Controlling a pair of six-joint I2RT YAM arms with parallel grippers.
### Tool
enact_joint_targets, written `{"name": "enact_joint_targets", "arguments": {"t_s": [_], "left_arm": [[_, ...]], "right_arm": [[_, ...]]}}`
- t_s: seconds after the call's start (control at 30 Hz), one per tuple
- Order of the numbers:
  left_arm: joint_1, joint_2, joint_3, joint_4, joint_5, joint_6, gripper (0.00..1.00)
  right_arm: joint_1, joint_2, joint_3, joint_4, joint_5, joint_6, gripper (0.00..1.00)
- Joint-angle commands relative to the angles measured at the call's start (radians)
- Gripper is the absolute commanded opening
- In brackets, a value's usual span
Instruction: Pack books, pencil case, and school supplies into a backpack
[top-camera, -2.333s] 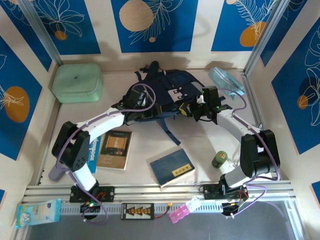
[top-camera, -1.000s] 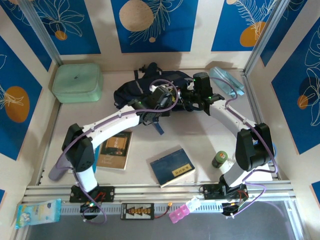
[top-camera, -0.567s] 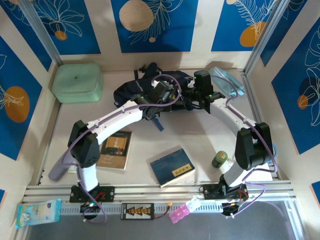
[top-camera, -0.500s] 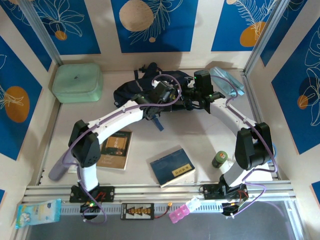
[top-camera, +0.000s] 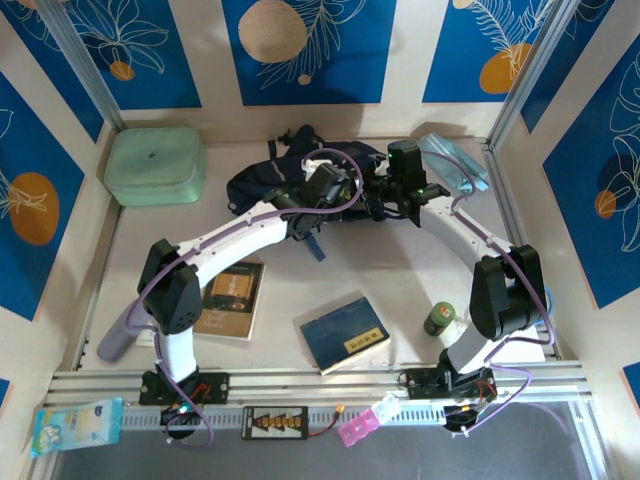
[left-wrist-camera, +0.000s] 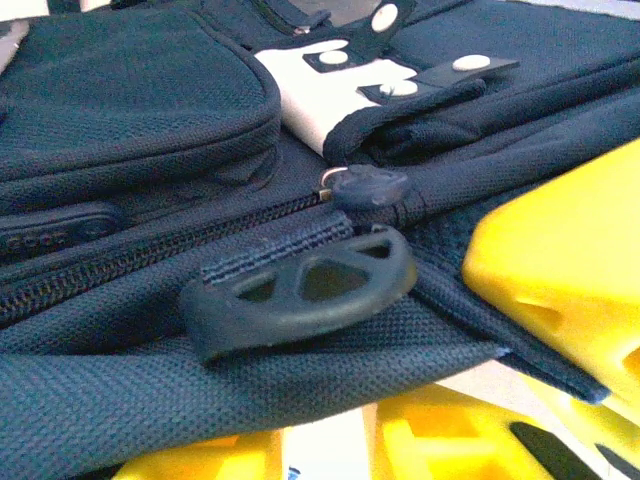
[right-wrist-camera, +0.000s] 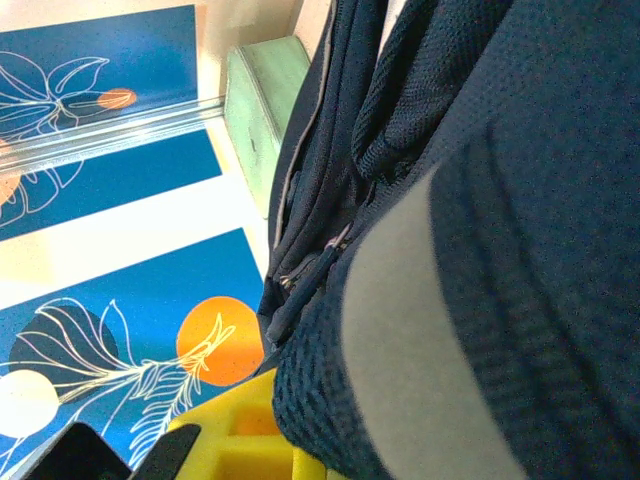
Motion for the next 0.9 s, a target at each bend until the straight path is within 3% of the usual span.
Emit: {"name": "enact_joint_targets", "arguments": {"t_s": [0.0, 0.37, 0.77, 0.87], "left_arm": [[0.013, -0.006, -0.005, 0.050, -0.074, 0.038, 0.25], [0.019, 0.019, -0.003, 0.094, -0.093, 0.110, 0.32], [0.023, -0.010, -0.050, 0.109, -0.086, 0.110, 0.02], [0.025, -0.044, -0.093, 0.135, -0.060, 0.111, 0.00]], "right_arm": [[0.016, -0.008, 0.049, 0.027, -0.089, 0.020, 0.00], [0.024, -0.015, 0.047, 0.026, -0.111, 0.027, 0.00], [0.009, -0.013, 0.054, 0.005, -0.092, 0.014, 0.00], [0.002, -0.011, 0.063, -0.022, -0.073, -0.010, 0.00]]}}
